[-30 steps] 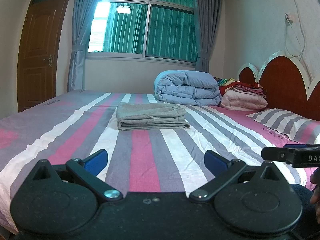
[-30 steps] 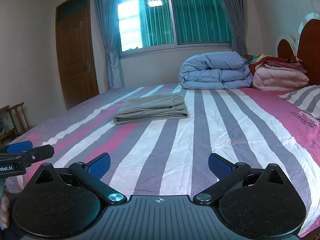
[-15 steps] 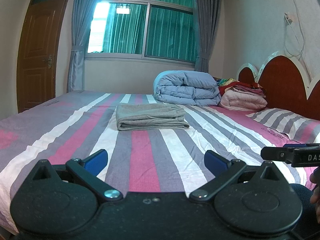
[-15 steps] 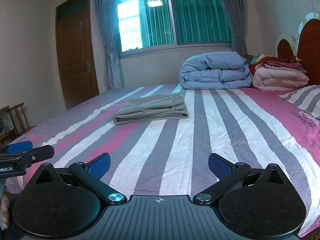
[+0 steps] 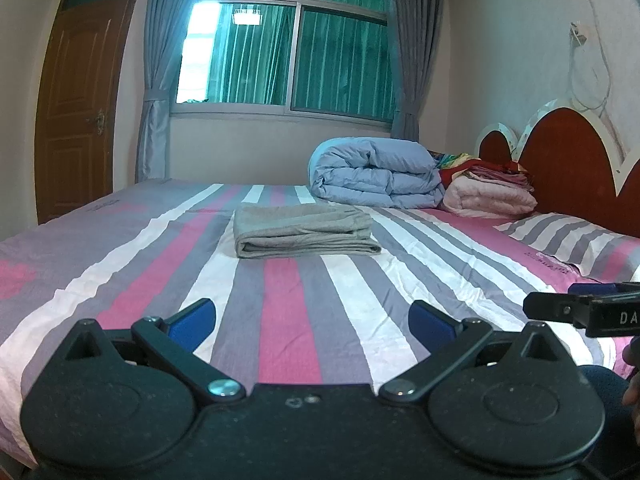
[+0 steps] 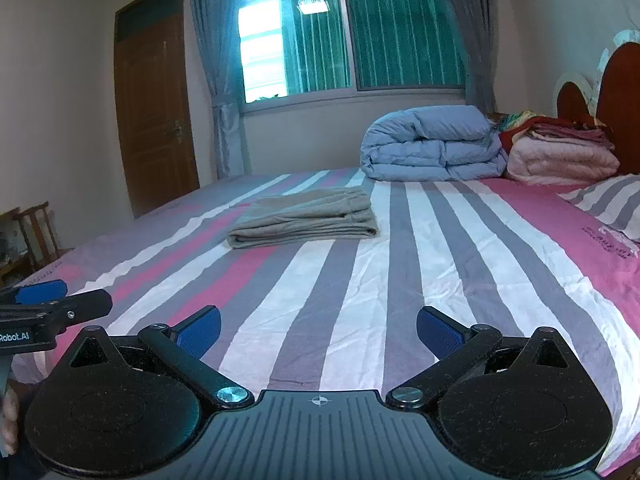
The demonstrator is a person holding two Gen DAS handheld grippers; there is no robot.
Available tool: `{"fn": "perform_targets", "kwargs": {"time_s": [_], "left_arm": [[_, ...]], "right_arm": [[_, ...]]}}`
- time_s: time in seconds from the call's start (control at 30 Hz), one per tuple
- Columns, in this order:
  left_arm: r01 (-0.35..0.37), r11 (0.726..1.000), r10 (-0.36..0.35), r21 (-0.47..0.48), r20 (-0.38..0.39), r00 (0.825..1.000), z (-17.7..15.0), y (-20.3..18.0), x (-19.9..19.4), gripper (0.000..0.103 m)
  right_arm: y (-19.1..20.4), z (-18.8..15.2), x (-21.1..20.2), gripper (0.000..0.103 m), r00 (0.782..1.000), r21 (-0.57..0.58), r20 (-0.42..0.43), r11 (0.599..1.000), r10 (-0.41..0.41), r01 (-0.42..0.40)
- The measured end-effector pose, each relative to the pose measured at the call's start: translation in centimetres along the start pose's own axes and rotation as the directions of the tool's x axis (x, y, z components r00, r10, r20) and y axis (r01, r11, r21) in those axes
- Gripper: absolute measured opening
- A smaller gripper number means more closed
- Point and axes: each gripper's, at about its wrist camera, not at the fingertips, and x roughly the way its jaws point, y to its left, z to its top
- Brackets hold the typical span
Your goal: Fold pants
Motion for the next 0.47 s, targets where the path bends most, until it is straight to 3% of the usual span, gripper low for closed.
{"fn": "perform_targets", "kwargs": {"time_s": [0.47], "left_arm": [[0.007, 0.997, -0.008, 0.08, 0.011, 1.0, -0.19, -0.8, -0.02, 0.095]], "right_arm": [[-0.72, -0.04, -0.14, 0.103, 1.0, -0.065, 0.002, 0.998, 0.016, -0.016]]}}
